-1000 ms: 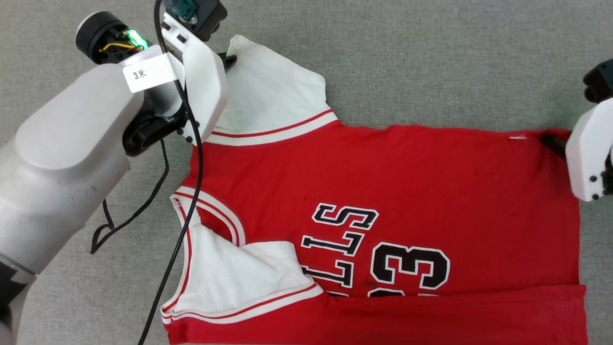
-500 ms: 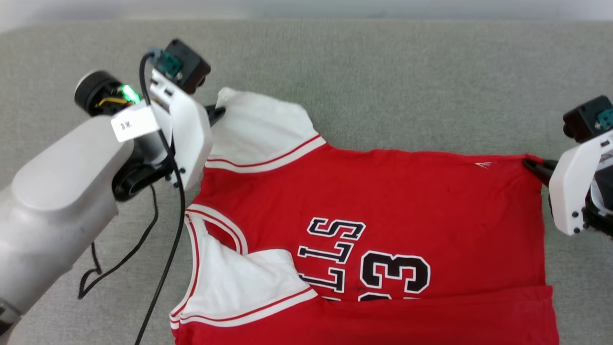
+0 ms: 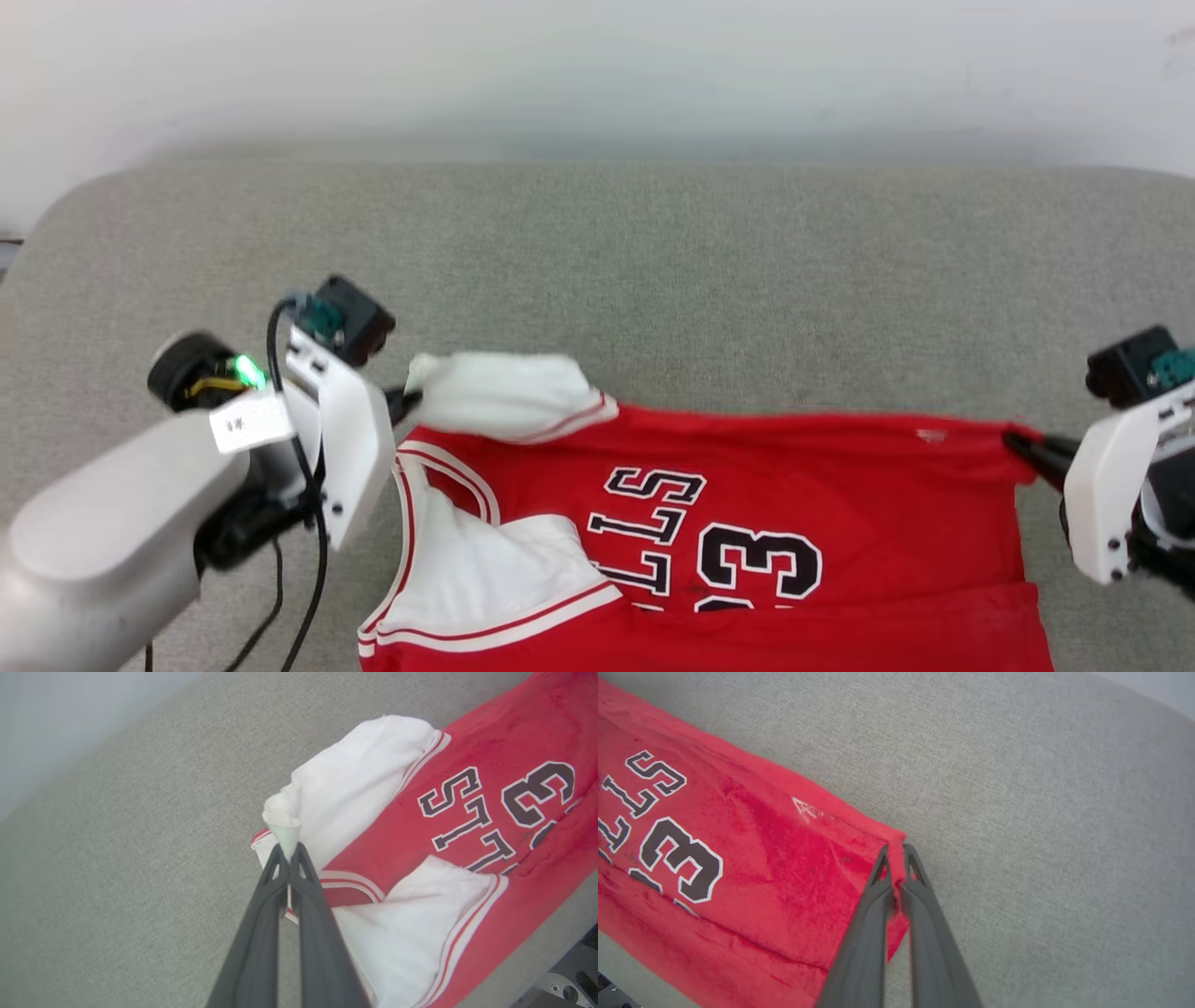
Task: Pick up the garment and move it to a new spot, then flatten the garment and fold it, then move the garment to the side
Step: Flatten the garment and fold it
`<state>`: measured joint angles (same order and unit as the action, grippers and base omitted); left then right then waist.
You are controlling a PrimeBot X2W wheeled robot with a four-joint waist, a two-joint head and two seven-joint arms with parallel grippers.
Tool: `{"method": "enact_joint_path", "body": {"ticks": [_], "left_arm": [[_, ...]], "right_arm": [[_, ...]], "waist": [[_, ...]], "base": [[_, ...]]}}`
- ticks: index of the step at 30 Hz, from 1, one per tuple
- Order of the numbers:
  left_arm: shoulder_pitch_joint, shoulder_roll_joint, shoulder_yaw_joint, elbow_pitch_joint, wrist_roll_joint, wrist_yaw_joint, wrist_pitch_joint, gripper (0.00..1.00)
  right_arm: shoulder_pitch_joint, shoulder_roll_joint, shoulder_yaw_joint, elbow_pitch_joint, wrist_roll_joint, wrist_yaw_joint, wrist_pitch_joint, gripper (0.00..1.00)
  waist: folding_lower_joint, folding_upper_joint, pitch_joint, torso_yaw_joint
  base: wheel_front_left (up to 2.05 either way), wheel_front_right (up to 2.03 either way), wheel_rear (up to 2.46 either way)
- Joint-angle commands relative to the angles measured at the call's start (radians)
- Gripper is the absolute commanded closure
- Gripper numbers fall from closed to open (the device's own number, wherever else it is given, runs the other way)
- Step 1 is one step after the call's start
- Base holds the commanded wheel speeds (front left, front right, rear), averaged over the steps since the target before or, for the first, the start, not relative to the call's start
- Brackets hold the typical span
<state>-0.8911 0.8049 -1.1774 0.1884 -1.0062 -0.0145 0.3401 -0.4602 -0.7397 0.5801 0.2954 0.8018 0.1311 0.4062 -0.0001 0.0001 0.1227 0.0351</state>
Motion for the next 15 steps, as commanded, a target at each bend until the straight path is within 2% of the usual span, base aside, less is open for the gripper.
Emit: {"method": "enact_joint_path", "body": {"ticks": [1, 10, 15], "left_arm": [[0.037, 0.015, -0.006, -0.024, -0.01, 0.019, -0.003, 1.0], [0.207, 0.073, -0.037, -0.129, -0.049, 0.105, -0.033, 1.0], [0.293, 0.089, -0.06, -0.154, -0.056, 0.131, -0.035, 1.0]], "right_arm": [[0.04, -0.006, -0.01, -0.013, 0.008, -0.001, -0.009, 1.0], [0.219, -0.004, -0.078, -0.082, 0.021, -0.001, -0.016, 1.0], [0.356, 0.014, -0.157, -0.131, 0.031, -0.001, -0.005, 1.0]], "waist": [[0.0001, -0.0001, -0.025, 0.006], [0.0001, -0.0001, -0.072, 0.013], [0.0001, -0.0001, -0.077, 0.02]], "base": [[0.0, 0.0, 0.0], [0.0, 0.0, 0.0], [0.0, 0.0, 0.0]]}}
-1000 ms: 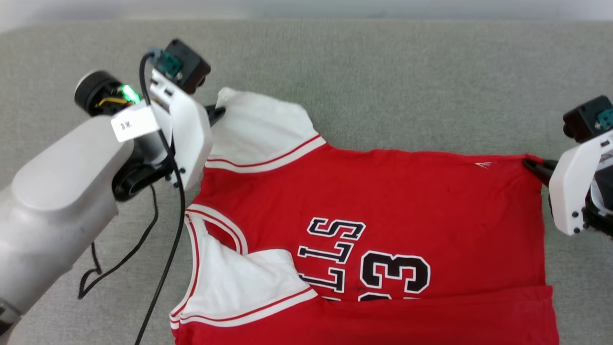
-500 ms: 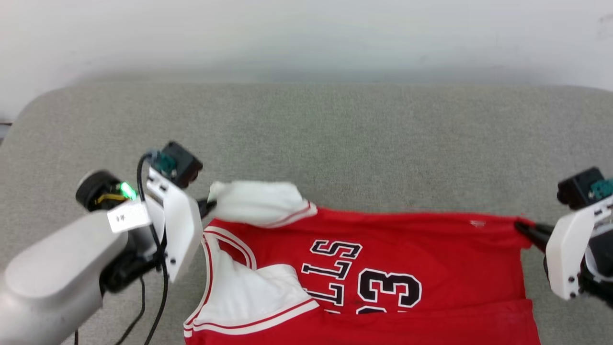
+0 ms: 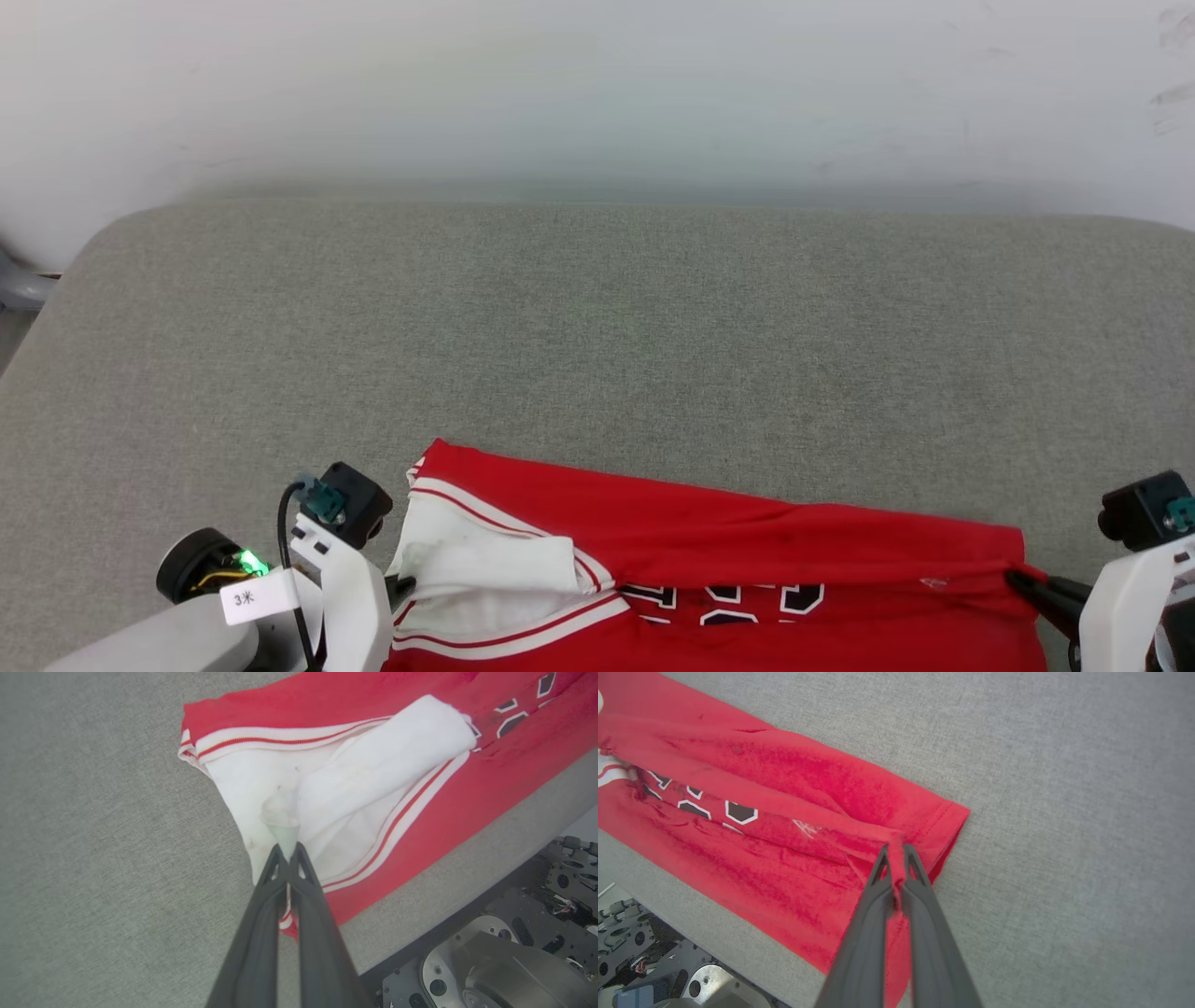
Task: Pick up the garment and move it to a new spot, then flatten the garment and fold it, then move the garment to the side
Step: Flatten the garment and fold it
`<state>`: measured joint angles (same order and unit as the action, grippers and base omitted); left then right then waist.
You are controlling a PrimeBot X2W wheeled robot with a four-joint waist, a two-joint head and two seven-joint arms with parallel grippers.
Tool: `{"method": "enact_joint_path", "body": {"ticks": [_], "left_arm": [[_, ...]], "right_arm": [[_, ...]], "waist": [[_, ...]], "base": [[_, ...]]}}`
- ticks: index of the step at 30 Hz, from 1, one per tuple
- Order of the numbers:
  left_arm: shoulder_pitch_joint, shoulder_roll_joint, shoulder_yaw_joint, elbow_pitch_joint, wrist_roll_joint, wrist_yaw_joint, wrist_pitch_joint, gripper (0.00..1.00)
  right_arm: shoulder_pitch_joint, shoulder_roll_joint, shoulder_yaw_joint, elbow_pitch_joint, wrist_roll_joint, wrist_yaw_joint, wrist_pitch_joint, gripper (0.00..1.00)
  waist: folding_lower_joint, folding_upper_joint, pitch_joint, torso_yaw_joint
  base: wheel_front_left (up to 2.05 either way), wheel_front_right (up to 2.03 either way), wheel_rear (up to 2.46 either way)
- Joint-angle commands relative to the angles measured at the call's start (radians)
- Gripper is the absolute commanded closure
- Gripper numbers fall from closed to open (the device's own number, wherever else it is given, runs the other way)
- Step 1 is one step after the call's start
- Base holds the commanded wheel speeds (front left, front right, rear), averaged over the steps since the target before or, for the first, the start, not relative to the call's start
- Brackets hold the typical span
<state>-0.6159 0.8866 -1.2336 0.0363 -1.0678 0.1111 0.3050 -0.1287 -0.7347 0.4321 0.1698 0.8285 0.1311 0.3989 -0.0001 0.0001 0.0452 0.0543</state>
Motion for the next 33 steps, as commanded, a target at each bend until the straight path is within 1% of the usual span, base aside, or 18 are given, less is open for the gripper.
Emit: {"method": "enact_joint_path", "body": {"ticks": [1, 8, 14, 15, 16, 17, 18, 21, 27, 29, 33], "left_arm": [[0.028, 0.005, -0.007, -0.003, 0.003, 0.01, -0.001, 1.0], [0.085, -0.013, -0.014, 0.023, -0.015, 0.018, -0.019, 1.0], [0.108, -0.034, -0.019, 0.064, -0.013, 0.015, -0.03, 1.0], [0.11, -0.037, -0.019, 0.071, -0.013, 0.016, -0.035, 1.0], [0.113, -0.041, -0.014, 0.076, -0.015, 0.02, -0.043, 0.62], [0.115, -0.044, -0.007, 0.079, -0.014, 0.024, -0.059, 0.04], [0.118, -0.048, 0.002, 0.08, -0.017, 0.029, -0.077, 0.0], [0.127, -0.049, 0.029, 0.078, -0.011, 0.058, -0.144, 0.0], [0.162, -0.053, 0.103, 0.063, 0.002, 0.168, -0.309, 0.0], [0.174, -0.055, 0.123, 0.057, 0.014, 0.206, -0.359, 0.0], [0.196, -0.071, 0.15, 0.045, 0.033, 0.265, -0.449, 0.0]], "right_arm": [[0.042, 0.014, -0.021, -0.009, 0.006, -0.001, 0.005, 1.0], [0.141, 0.046, -0.08, -0.016, -0.01, -0.001, 0.034, 1.0], [0.165, 0.079, -0.08, 0.016, -0.023, -0.001, 0.047, 1.0], [0.163, 0.084, -0.081, 0.022, -0.027, -0.001, 0.042, 0.97], [0.162, 0.094, -0.083, 0.027, -0.026, -0.001, 0.037, 0.64], [0.16, 0.103, -0.087, 0.028, -0.022, -0.001, 0.028, 0.3], [0.156, 0.107, -0.094, 0.024, -0.022, -0.001, 0.018, 0.0], [0.154, 0.11, -0.109, 0.005, -0.016, -0.001, -0.007, 0.0], [0.164, 0.082, -0.18, -0.066, 0.011, -0.001, -0.034, 0.0], [0.169, 0.072, -0.203, -0.086, 0.022, -0.001, -0.021, 0.0], [0.173, 0.04, -0.248, -0.106, 0.037, -0.001, 0.019, 0.0]], "waist": [[0.0001, -0.0001, 0.001, 0.001], [0.0001, -0.0001, 0.011, -0.004], [0.0001, -0.0001, 0.017, -0.009], [0.0001, -0.0001, 0.018, -0.009], [0.0001, -0.0001, 0.018, -0.009], [0.0001, -0.0001, 0.017, -0.009], [0.0001, -0.0001, 0.014, -0.01], [0.0001, -0.0001, 0.002, -0.012], [0.0001, -0.0001, -0.022, -0.01], [0.0001, -0.0001, -0.027, -0.009], [0.0001, -0.0001, -0.032, -0.003]], "base": [[0.0, 0.0, 0.0], [0.0, 0.0, 0.0], [0.0, 0.0, 0.0], [0.0, 0.0, 0.0], [0.0, 0.0, 0.0], [0.0, 0.0, 0.0], [0.0, 0.0, 0.0], [0.0, 0.0, 0.0], [0.0, 0.0, 0.0], [0.0, 0.0, 0.0], [0.0, 0.0, 0.0]]}}
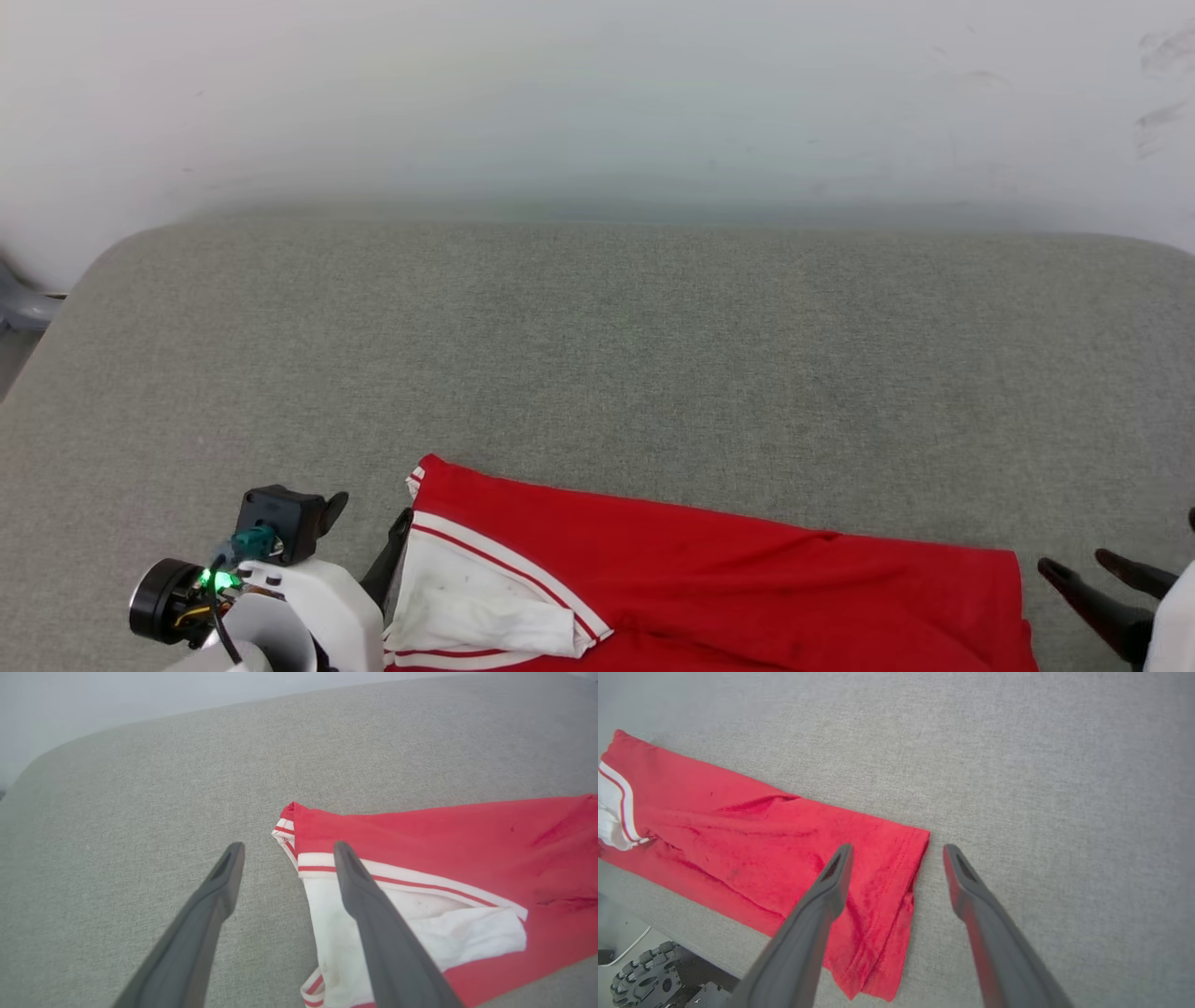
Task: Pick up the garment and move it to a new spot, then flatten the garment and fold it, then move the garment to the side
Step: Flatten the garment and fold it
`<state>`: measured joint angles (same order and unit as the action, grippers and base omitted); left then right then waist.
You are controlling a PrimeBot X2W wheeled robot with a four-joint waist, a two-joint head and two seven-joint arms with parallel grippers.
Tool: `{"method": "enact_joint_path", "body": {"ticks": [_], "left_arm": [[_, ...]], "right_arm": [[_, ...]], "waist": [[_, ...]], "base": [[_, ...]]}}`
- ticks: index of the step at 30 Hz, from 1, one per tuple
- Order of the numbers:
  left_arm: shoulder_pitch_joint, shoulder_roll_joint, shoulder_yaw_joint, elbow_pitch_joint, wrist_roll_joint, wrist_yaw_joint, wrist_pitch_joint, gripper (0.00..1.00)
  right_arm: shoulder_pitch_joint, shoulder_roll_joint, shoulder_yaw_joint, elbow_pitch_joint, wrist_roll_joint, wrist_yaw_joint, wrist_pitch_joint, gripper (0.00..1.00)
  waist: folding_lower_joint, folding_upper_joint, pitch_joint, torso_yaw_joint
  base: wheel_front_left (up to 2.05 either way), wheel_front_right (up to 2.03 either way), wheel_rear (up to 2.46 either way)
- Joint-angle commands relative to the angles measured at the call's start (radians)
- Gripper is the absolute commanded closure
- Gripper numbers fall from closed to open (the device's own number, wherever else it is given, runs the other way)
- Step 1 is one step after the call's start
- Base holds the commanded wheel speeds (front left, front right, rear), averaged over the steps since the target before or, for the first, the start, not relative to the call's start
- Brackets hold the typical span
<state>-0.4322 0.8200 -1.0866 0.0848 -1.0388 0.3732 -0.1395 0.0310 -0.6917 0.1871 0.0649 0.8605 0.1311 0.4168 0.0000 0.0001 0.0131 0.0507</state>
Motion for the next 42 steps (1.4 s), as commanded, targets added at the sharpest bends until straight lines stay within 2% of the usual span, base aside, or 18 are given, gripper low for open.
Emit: {"method": "enact_joint_path", "body": {"ticks": [1, 5, 9, 15, 22, 25, 29, 34, 35, 37, 38, 39, 40, 42], "left_arm": [[0.016, -0.007, 0.01, -0.005, 0.012, 0.018, -0.026, 0.0], [0.034, -0.032, 0.043, -0.003, 0.045, 0.077, -0.093, 0.0], [0.054, -0.059, 0.092, 0.003, 0.097, 0.115, -0.122, 0.0], [0.111, -0.136, 0.232, -0.023, 0.241, 0.135, -0.127, 0.0], [0.22, -0.235, 0.435, -0.051, 0.434, 0.133, -0.127, 0.0], [0.261, -0.282, 0.51, -0.057, 0.506, 0.124, -0.127, 0.0], [0.309, -0.338, 0.592, -0.061, 0.585, 0.088, -0.128, 0.0], [0.357, -0.408, 0.671, -0.064, 0.669, 0.03, -0.128, 0.0], [0.38, -0.449, 0.71, -0.066, 0.717, -0.002, -0.128, 0.0], [0.396, -0.475, 0.739, -0.068, 0.746, -0.022, -0.128, 0.0], [0.403, -0.486, 0.752, -0.069, 0.76, -0.032, -0.128, 0.0], [0.412, -0.498, 0.765, -0.07, 0.774, -0.043, -0.128, 0.0], [0.42, -0.509, 0.777, -0.07, 0.786, -0.052, -0.128, 0.0], [0.433, -0.529, 0.801, -0.067, 0.808, -0.071, -0.128, 0.0]], "right_arm": [[0.015, -0.006, -0.01, -0.002, 0.014, -0.001, 0.018, 0.0], [0.014, -0.018, -0.037, 0.013, 0.059, -0.001, 0.096, 0.0], [0.014, -0.011, -0.046, 0.037, 0.078, -0.001, 0.149, 0.0], [-0.007, 0.016, -0.038, 0.1, 0.082, -0.001, 0.183, 0.0], [-0.042, 0.042, -0.006, 0.175, 0.088, -0.001, 0.187, 0.0], [-0.056, 0.051, 0.02, 0.203, 0.09, -0.001, 0.185, 0.0], [-0.077, 0.071, 0.064, 0.23, 0.102, -0.001, 0.177, 0.0], [-0.085, 0.085, 0.138, 0.234, 0.128, 0.001, 0.164, 0.0], [-0.09, 0.075, 0.173, 0.233, 0.141, 0.001, 0.153, 0.0], [-0.091, 0.065, 0.192, 0.237, 0.148, 0.001, 0.145, 0.0], [-0.092, 0.055, 0.203, 0.238, 0.145, 0.001, 0.141, 0.08], [-0.094, 0.045, 0.208, 0.241, 0.14, 0.001, 0.13, 0.67], [-0.097, 0.038, 0.214, 0.244, 0.14, 0.001, 0.122, 1.0], [-0.103, 0.024, 0.22, 0.249, 0.15, 0.001, 0.108, 1.0]], "waist": [[0.0, -0.0001, 0.0, 0.004], [0.0, -0.0001, 0.006, 0.015], [0.0, -0.0001, 0.017, 0.031], [0.0, -0.0001, 0.043, 0.056], [0.0, -0.0001, 0.073, 0.076], [0.0, -0.0001, 0.087, 0.083], [0.0, -0.0001, 0.101, 0.091], [0.0, -0.0001, 0.112, 0.102], [0.0, -0.0001, 0.114, 0.104], [0.0, -0.0001, 0.112, 0.104], [0.0, -0.0001, 0.11, 0.104], [0.0, -0.0001, 0.108, 0.104], [0.0, -0.0001, 0.106, 0.102], [0.0, -0.0001, 0.099, 0.098]], "base": [[0.0, 0.0, 0.0], [0.0, 0.0, 0.0], [0.0, 0.0, 0.0], [0.0, 0.0, 0.0], [0.0, 0.0, 0.0], [0.0, 0.0, 0.0], [0.0, 0.0, 0.0], [0.0, 0.0, 0.0], [0.0, 0.0, 0.0], [0.0, 0.0, 0.0], [0.0, 0.0, 0.0], [0.0, 0.0, 0.0], [0.0, 0.0, 0.0], [0.0, 0.0, 0.0]]}}
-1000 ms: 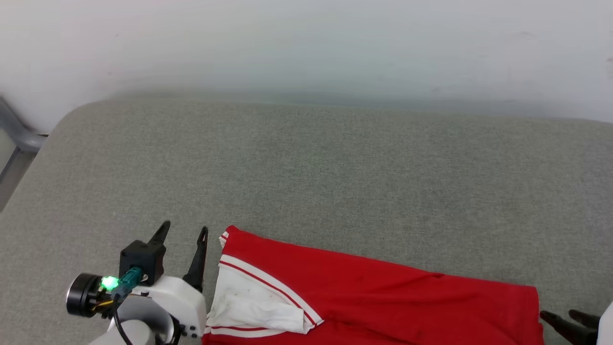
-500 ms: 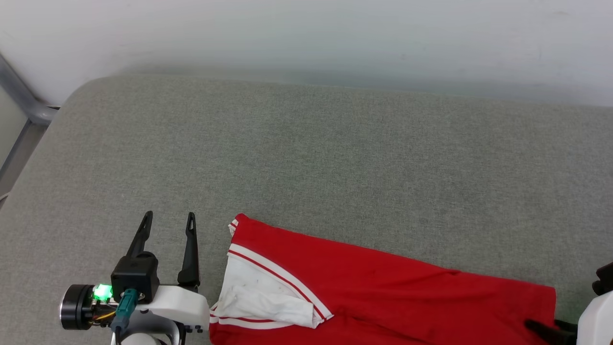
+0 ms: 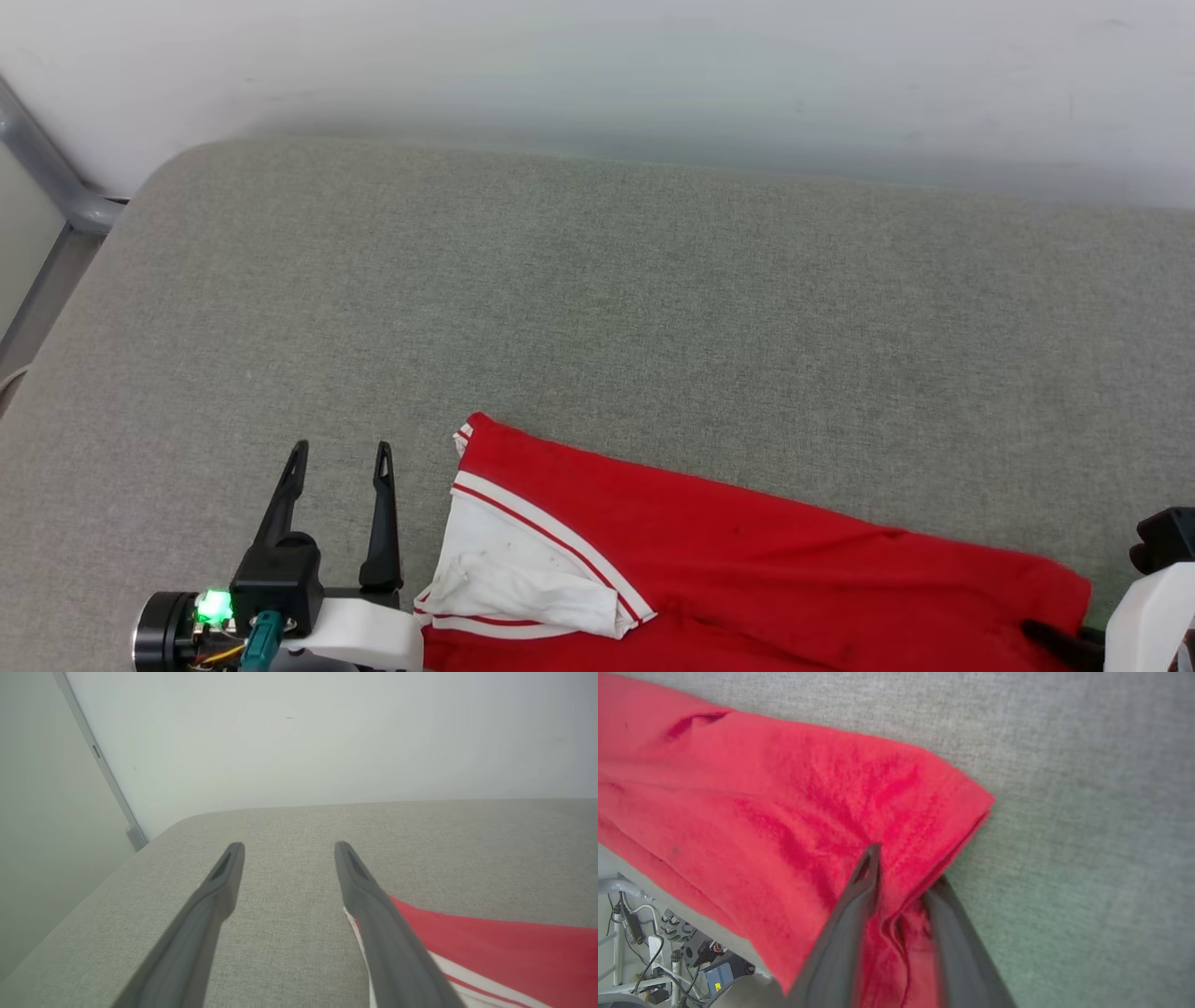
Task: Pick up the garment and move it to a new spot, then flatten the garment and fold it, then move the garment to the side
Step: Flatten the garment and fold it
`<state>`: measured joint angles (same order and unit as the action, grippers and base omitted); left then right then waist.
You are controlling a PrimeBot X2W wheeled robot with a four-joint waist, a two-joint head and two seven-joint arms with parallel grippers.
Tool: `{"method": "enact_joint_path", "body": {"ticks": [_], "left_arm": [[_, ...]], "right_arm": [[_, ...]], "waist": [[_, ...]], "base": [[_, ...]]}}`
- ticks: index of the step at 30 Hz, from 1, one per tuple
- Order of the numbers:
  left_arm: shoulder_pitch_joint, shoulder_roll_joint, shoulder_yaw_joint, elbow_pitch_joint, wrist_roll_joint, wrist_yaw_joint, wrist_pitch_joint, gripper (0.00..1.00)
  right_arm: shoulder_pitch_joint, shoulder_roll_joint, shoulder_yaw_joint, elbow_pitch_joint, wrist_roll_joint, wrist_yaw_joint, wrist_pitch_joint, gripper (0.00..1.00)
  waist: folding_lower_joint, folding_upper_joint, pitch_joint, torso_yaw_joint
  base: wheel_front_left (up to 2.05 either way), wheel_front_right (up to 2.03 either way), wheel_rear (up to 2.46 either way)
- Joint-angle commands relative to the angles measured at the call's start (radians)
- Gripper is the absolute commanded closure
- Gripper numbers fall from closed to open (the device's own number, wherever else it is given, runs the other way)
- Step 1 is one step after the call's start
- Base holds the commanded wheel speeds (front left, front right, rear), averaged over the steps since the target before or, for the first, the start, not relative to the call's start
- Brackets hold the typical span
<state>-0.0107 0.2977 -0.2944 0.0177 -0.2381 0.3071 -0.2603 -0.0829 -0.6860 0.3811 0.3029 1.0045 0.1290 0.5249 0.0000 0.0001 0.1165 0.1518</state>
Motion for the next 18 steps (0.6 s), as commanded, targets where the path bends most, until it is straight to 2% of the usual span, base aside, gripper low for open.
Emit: {"method": "enact_joint_path", "body": {"ticks": [1, 11, 18], "left_arm": [[0.018, -0.016, 0.019, 0.002, 0.018, -0.015, -0.007, 0.0], [0.052, -0.079, 0.094, 0.012, 0.099, -0.079, -0.007, 0.0], [0.07, -0.107, 0.128, 0.017, 0.141, -0.117, -0.007, 0.0]], "right_arm": [[0.004, 0.009, 0.025, 0.013, 0.008, 0.003, -0.01, 1.0], [-0.052, -0.08, -0.028, 0.067, 0.023, 0.001, -0.073, 1.0], [-0.079, -0.144, -0.079, 0.2, 0.003, 0.001, -0.094, 1.0]], "waist": [[0.0, -0.0001, -0.007, -0.005], [0.0, -0.0001, -0.037, -0.021], [0.0, -0.0001, -0.055, -0.026]], "base": [[0.0, 0.0, 0.0], [0.0, 0.0, 0.0], [0.0, 0.0, 0.0]]}}
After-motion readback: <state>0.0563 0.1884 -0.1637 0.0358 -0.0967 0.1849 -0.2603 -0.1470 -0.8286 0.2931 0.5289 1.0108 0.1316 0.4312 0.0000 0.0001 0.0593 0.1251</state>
